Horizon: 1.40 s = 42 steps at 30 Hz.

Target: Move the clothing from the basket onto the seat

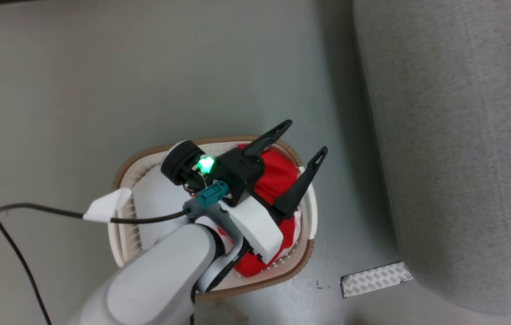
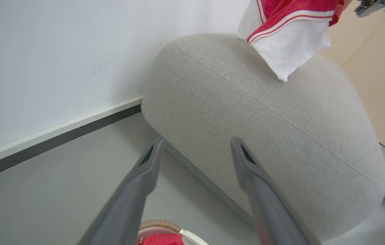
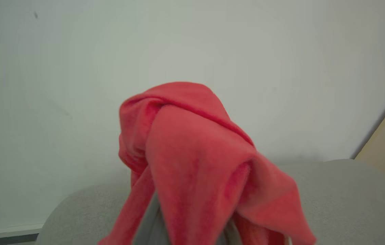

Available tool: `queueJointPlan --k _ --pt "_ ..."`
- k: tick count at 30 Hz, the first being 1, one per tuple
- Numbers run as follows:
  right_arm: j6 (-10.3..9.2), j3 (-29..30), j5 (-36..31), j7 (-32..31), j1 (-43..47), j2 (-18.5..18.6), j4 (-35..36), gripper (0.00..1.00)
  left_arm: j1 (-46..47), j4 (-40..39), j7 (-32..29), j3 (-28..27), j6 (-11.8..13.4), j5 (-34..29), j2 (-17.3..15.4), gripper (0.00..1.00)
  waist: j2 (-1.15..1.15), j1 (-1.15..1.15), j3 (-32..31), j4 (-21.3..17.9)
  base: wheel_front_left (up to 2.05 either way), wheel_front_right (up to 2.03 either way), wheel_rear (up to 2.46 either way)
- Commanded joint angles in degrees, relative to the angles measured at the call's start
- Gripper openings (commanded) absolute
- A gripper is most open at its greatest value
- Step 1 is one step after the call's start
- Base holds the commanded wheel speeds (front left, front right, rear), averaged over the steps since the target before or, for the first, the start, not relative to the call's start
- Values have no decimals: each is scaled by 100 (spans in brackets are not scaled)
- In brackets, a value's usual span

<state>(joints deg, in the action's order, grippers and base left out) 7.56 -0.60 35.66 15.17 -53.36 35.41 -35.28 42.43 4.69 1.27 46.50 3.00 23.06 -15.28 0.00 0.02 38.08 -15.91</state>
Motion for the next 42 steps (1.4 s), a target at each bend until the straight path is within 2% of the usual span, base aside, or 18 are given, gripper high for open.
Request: queueJointPlan --k 1,3,6,9,10,11,12,13,20,26,38,42 --pt "-15 -128 -44 -5 -128 79 -151 0 32 -42 13 -29 26 -20 -45 100 0 -2 163 147 0 0 0" --pt "-15 -361 -12 -6 -339 190 -534 0 8 -71 26 -57 69 5 -56 100 0 -2 244 208 0 0 0" --pt "-15 -829 230 -373 -592 287 -1033 0 -79 -81 84 -76 117 46 -69 100 0 -2 299 308 0 0 0" --pt "-15 -1198 593 -988 -787 427 -1422 0 -140 -71 161 -95 153 86 -78 100 0 -2 291 382 0 0 0" --pt "-15 -1345 677 -1241 -809 445 -1515 3 -159 -54 173 -100 169 100 -79 100 0 -2 274 394 0 0 0" --pt "-15 -1530 724 -1474 -834 481 -1574 26 -171 -34 191 -100 176 120 -77 100 0 -2 252 405 0 0 0" --pt "-15 -1673 780 -1654 -872 536 -1623 45 -187 -16 204 -103 176 138 -77 100 0 -2 225 412 0 0 0" --pt "-15 -1795 838 -1771 -922 577 -1644 100 -199 12 214 -105 180 145 -73 100 0 -2 199 415 0 0 0" --pt "-15 -2519 1106 -1968 -842 640 -1715 100 -276 166 346 -95 184 185 -29 100 0 -2 -131 400 0 0 0" --pt "-15 -3115 1340 -1962 -503 790 -1673 100 -487 393 573 -151 197 357 14 100 0 -2 -733 296 0 0 0" --pt "-15 -3939 1723 -1213 75 1139 -1009 100 -1079 712 1074 -462 261 841 -35 100 0 -2 -2176 226 0 0 0" --pt "-15 -4073 1882 -902 205 1097 -655 100 -1279 703 1167 -528 302 910 -45 100 0 -2 -2586 291 0 0 0"
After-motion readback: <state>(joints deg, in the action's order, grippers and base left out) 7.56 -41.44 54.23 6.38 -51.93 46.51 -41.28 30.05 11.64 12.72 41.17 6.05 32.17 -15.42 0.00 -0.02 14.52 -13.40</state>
